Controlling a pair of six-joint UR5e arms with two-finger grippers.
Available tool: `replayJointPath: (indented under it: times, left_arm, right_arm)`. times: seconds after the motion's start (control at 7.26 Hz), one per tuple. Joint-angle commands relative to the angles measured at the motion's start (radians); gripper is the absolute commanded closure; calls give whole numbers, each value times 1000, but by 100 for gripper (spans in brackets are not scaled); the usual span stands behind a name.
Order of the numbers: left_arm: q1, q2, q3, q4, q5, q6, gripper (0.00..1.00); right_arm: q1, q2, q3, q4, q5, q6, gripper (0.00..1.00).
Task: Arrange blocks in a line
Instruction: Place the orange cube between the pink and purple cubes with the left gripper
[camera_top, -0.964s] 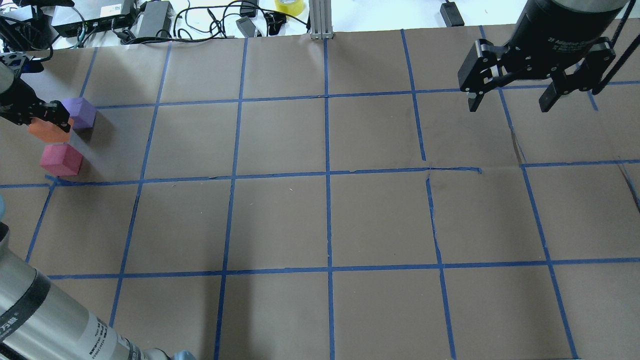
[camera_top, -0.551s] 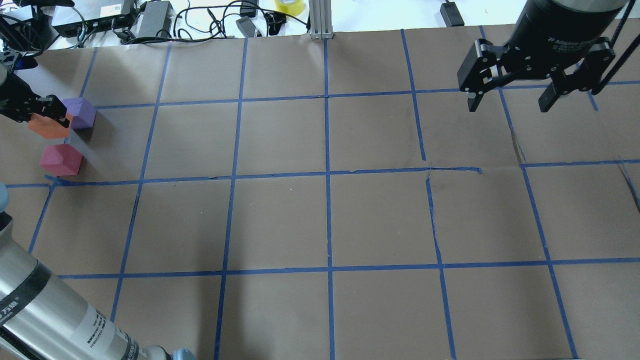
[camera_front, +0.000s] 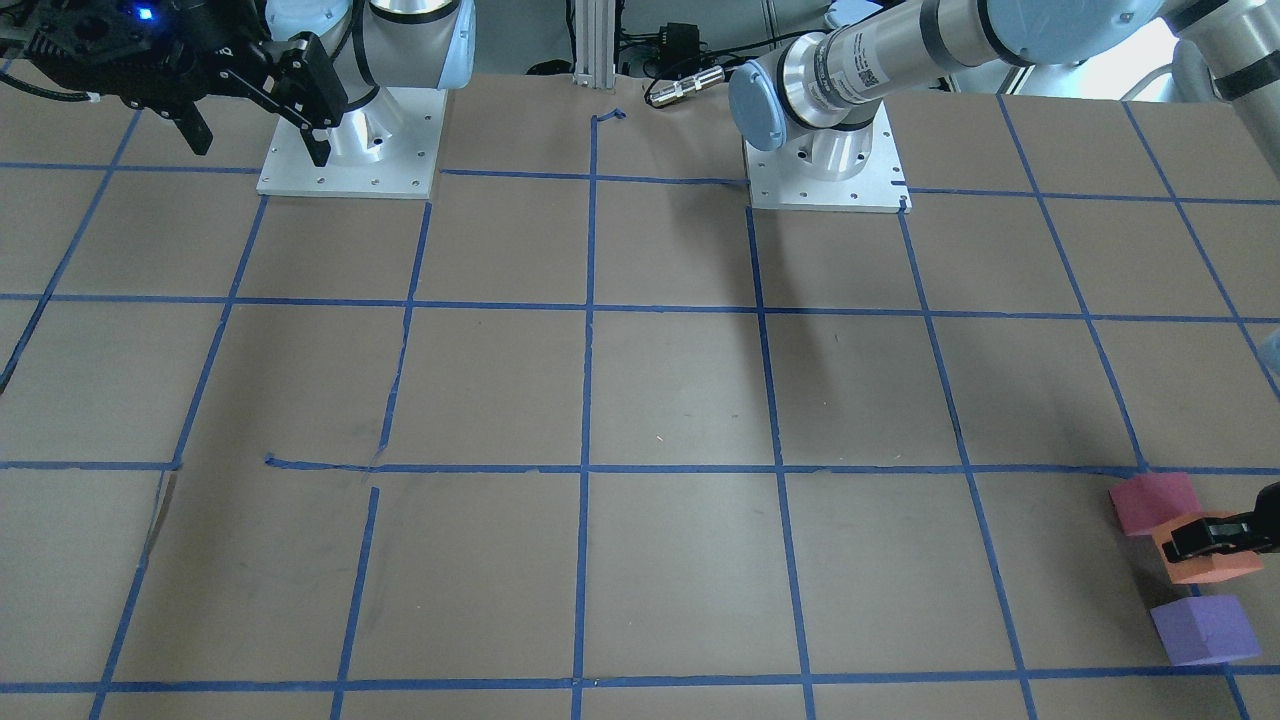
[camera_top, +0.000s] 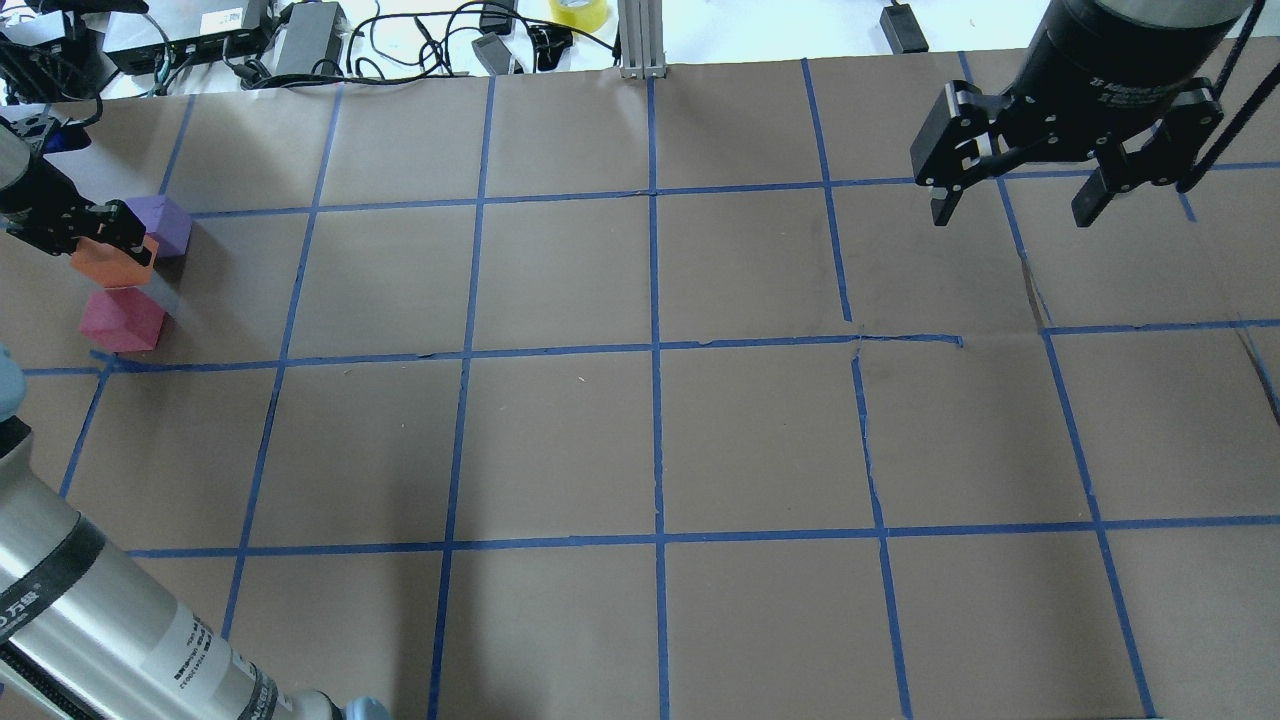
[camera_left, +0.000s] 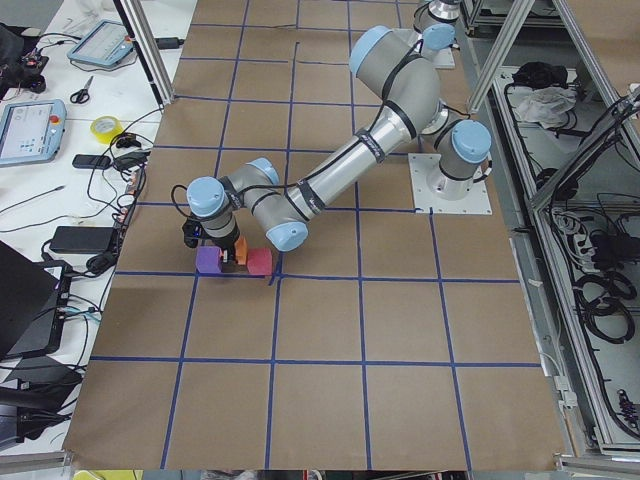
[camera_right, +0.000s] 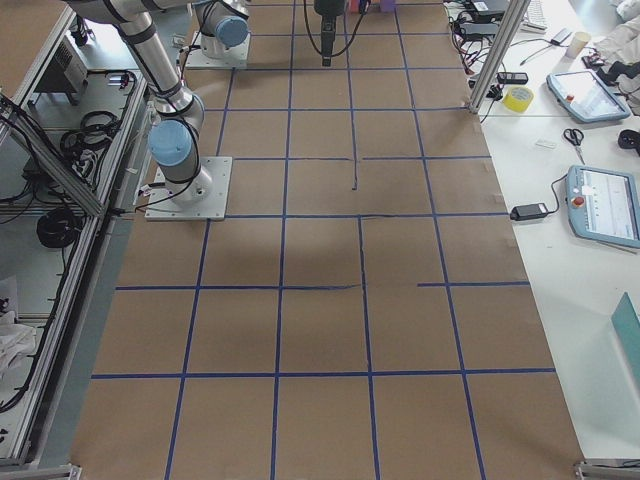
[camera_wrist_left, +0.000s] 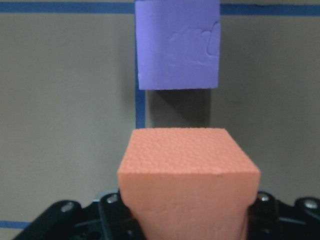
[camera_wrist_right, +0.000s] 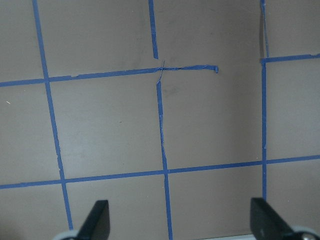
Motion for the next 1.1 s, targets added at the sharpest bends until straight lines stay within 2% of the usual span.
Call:
replayJointPath:
  times: [0.0,0.96]
  left_arm:
    - [0,-4,-3,1,5,6,100]
    - [-3,-50,-20,91,3,12,100]
  right_arm:
    - [-1,0,0,0,1,-2,0]
    - [-1,2,2,2,1,-2,0]
